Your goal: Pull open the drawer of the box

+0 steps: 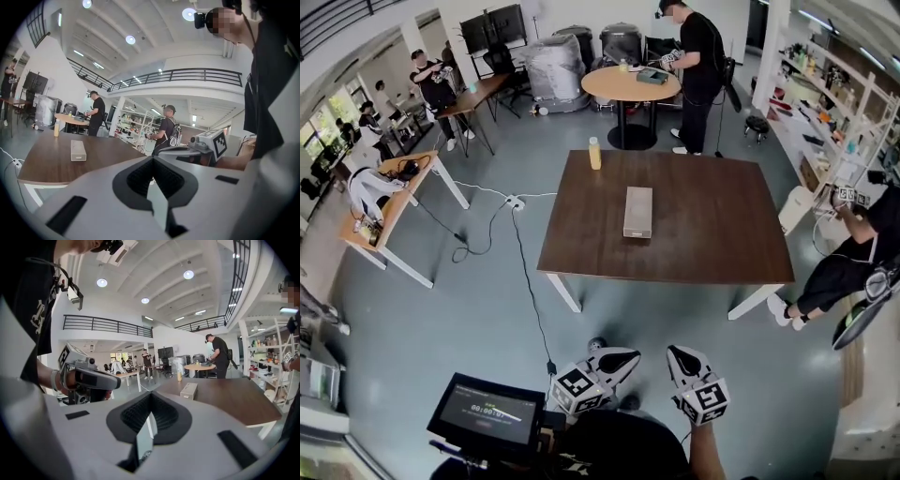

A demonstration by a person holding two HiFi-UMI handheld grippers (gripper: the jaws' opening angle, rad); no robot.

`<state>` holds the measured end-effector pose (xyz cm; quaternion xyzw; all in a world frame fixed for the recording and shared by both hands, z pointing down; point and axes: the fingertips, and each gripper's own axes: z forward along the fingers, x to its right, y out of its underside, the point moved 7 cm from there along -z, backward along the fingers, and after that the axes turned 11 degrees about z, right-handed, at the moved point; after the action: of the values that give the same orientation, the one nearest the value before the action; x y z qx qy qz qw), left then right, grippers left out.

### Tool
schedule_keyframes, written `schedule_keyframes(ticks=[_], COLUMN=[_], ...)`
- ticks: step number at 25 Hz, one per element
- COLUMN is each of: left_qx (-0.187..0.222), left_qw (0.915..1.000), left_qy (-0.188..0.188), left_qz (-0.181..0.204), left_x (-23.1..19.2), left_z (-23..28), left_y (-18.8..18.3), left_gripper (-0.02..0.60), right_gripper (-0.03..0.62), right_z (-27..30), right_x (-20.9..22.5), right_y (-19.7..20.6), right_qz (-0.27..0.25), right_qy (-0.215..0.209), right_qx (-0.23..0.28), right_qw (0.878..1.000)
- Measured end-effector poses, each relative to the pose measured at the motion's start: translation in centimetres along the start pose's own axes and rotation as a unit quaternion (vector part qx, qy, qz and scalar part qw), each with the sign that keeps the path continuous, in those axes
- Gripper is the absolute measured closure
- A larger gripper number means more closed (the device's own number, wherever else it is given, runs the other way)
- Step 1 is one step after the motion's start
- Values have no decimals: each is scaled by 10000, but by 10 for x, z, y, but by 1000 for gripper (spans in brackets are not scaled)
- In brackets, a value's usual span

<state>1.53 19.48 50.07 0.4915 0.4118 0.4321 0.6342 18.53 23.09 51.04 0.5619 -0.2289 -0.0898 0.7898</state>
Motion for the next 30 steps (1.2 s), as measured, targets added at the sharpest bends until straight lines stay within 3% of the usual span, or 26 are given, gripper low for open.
schedule_keyframes(ticks=[13,30], left_qx=[81,182], left_qw=[9999,9995], left_qy=[-80,-203], left_qz=[-23,-140], left_x=[-78,-218], left_z=[3,28], left_y=[0,-13], left_gripper=[577,577], right_gripper=[608,608], right_z=[76,202], right_x=[15,55], right_y=[-22,-69], right_qz=[-50,-170], right_qy=[-63,-176], right_qx=[-102,-333], right_qw=[9999,9991])
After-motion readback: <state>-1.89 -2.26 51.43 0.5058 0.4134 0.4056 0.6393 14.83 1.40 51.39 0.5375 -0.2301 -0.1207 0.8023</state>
